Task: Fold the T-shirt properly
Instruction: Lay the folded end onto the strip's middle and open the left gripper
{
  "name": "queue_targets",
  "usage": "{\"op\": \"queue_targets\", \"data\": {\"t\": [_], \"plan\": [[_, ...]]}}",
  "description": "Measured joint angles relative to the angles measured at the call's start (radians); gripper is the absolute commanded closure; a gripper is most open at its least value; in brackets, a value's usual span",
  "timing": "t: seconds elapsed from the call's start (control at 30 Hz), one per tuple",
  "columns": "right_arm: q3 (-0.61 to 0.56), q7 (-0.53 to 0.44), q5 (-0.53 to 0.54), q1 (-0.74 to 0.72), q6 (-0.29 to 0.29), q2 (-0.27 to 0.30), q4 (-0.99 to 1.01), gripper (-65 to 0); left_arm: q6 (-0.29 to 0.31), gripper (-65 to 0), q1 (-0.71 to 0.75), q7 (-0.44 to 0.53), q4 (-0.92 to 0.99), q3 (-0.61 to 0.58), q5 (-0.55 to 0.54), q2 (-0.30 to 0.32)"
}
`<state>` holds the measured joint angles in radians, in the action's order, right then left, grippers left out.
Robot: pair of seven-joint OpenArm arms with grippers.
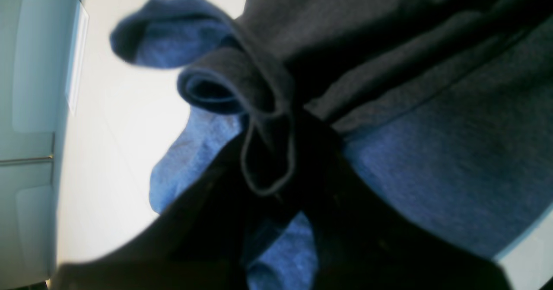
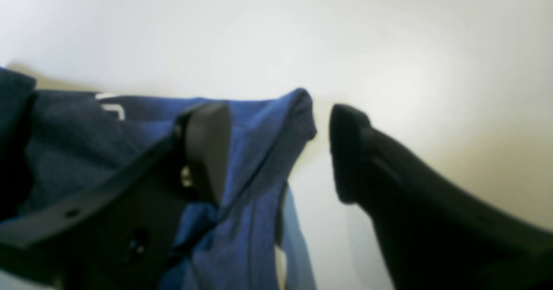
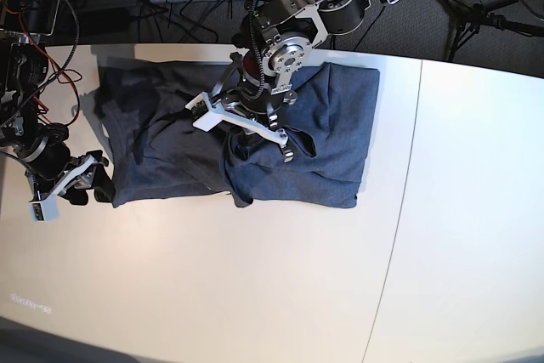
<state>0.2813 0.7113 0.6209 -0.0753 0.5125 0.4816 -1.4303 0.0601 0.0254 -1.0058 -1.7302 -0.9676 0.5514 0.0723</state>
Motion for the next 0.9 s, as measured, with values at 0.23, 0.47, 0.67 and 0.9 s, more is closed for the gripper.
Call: {"op": "queue_targets", "data": {"t": [0.23,0.47,0.67,0.9], "plan": [[0.000,-0.012,0.000,0.000,0.000,0.000,0.000,-37.1,0.000,-2.4,0.000,-0.068,0.000,-0.005,-0.111,0.000],[0.000,-0.027,0.000,0.000,0.000,0.000,0.000,-37.1,0.000,-30.3,0.000,-0.068,-0.001,-0.018,-0.179,-0.004],[0.000,-0.030,0.000,0.000,0.000,0.000,0.000,-37.1,0.015,-30.3,0.000,-0.041,-0.076,-0.016,-0.299,-0.026],[0.000,-0.030,0.000,0.000,0.000,0.000,0.000,-37.1,0.061,-30.3,-0.004,0.006,-0.290,-0.014,-0.285,-0.064]]}}
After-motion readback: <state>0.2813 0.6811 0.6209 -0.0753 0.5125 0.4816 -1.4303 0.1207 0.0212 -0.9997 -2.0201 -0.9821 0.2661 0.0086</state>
